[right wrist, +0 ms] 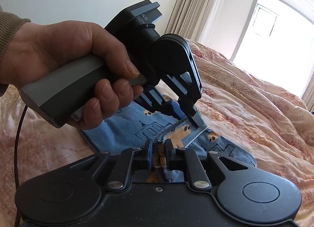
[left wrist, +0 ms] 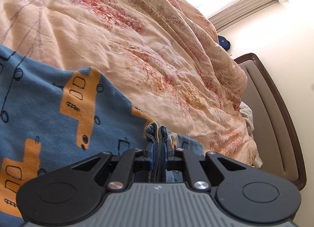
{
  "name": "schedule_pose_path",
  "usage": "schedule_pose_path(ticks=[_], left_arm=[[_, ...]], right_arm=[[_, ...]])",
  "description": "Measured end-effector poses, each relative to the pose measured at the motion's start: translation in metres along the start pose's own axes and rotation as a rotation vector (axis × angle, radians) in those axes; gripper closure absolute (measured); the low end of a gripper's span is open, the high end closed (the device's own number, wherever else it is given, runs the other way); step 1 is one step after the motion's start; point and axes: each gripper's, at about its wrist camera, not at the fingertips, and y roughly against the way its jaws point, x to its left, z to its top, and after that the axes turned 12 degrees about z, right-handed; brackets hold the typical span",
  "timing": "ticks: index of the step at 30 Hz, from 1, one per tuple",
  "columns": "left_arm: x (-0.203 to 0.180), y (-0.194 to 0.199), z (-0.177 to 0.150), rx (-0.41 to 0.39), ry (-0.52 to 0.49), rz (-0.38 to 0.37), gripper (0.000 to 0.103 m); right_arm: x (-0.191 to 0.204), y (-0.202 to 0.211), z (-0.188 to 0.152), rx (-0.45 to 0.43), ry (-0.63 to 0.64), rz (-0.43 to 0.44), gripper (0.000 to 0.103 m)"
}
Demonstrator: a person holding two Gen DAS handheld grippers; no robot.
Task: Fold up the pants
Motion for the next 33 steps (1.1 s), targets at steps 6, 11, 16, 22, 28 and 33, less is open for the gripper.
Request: schedule_pose_path(ticks=[6, 11, 16, 22, 28, 33], left_arm=[[0.017, 0.01, 0.004, -0.006, 0.002, 0.029, 0.092], [0.023, 0.007, 0.0, 0.012, -0.043, 0.105, 0.092], [0.013, 0.006, -0.004, -0.003, -0.136, 0.182, 0.084], [0.006, 0.02, -0.009, -0.019, -0.197, 0.216, 0.07], [-0.008, 0.029, -0.022, -0.044, -0.27, 0.253, 0.04], [-0.013, 0.03, -0.033, -0.043, -0.323, 0.289, 0.036]], right_arm=[[0.009, -0.013, 0.013, -0.008, -0.012, 0.036, 0.089], [0.017, -0.023, 0.011, 0.016, -0.014, 0.07, 0.088], [0.012, -0.028, 0.006, 0.03, -0.066, 0.106, 0.074], [-0.008, 0.018, -0.003, -0.036, -0.122, 0.0, 0.05], [-0.065, 0.021, -0.03, 0.007, -0.211, -0.172, 0.042], [-0.081, 0.017, -0.054, 0.079, -0.236, -0.201, 0.037]])
